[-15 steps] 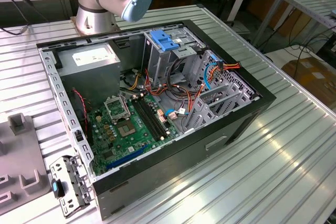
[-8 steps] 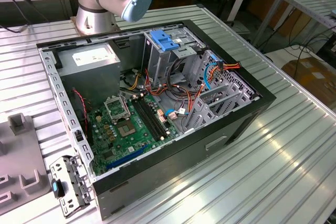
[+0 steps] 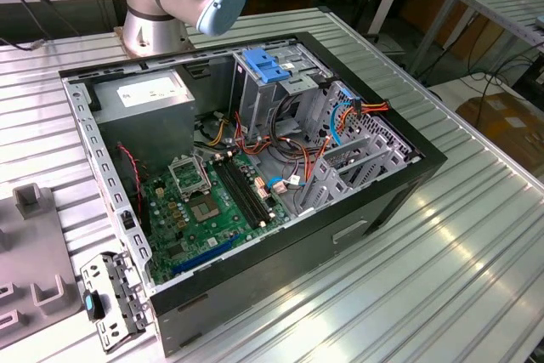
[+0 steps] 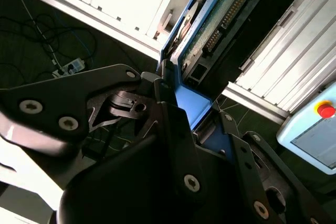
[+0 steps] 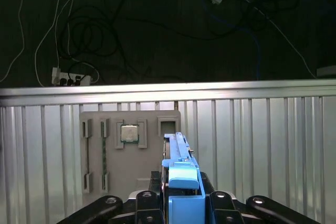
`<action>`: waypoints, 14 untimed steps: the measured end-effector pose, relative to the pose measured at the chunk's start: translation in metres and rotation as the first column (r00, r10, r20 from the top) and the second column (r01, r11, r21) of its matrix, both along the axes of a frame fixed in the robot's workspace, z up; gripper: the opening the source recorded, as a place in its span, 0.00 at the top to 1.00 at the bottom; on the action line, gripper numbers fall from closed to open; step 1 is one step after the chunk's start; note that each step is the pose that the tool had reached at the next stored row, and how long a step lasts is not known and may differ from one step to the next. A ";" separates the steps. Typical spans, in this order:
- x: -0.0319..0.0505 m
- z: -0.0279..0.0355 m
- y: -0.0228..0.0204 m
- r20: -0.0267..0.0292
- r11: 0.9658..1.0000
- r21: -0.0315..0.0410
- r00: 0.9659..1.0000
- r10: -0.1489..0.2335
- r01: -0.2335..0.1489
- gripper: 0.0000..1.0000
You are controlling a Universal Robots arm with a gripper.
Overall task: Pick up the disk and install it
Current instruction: 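Pick up the disk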
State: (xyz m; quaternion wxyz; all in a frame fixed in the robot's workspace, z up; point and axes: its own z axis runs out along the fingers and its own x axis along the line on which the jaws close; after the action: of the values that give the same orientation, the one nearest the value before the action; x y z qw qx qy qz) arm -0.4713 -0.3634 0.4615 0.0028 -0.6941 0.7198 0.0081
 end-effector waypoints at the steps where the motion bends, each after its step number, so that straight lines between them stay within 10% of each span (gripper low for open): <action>1: 0.0000 0.0012 0.0000 0.000 1.000 0.000 1.000 0.000 0.000 0.63; 14: 0.0001 0.0262 0.0000 0.000 1.000 0.000 1.000 0.000 0.000 0.63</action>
State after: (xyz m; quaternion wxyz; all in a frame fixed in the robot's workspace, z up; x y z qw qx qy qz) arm -0.4713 -0.3634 0.4877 0.0027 -0.6941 0.7198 0.0081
